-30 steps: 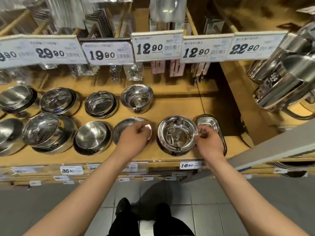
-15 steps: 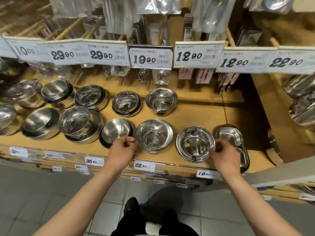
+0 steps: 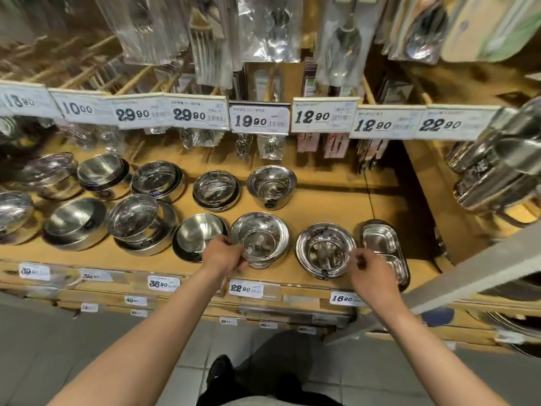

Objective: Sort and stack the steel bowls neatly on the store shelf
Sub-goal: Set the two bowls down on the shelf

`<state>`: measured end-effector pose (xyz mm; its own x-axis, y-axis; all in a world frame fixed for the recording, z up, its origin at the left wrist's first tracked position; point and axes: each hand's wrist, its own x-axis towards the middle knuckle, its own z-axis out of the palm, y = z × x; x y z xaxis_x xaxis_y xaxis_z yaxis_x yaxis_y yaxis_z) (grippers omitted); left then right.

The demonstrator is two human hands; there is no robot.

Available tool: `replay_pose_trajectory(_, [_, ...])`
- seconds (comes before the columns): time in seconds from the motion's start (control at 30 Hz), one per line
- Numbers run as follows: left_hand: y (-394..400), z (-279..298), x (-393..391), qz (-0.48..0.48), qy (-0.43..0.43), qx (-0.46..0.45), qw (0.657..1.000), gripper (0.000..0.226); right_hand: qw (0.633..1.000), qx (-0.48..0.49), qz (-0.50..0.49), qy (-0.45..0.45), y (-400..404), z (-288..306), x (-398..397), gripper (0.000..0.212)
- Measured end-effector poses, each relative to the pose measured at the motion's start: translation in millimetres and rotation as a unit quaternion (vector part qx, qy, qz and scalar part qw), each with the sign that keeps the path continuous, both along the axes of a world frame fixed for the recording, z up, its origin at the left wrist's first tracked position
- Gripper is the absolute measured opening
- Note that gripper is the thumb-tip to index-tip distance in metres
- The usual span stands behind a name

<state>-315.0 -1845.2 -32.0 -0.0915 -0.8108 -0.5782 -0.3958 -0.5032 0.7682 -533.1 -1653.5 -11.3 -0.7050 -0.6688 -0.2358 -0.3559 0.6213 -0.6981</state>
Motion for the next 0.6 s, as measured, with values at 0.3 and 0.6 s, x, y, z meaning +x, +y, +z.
replay_pose_trajectory(0.3, [-4,31,20,0.054,0.033,-0.043,0.997,0.032,0.996,0.005,0.06,-0.072,-1,7,14,0.026])
replay_pose_trajectory(0.6, [-19,61,113,0.106,0.141,-0.038,0.984,0.019,0.962,-0.036,0.057,-0.264,-60,-10,67,0.048])
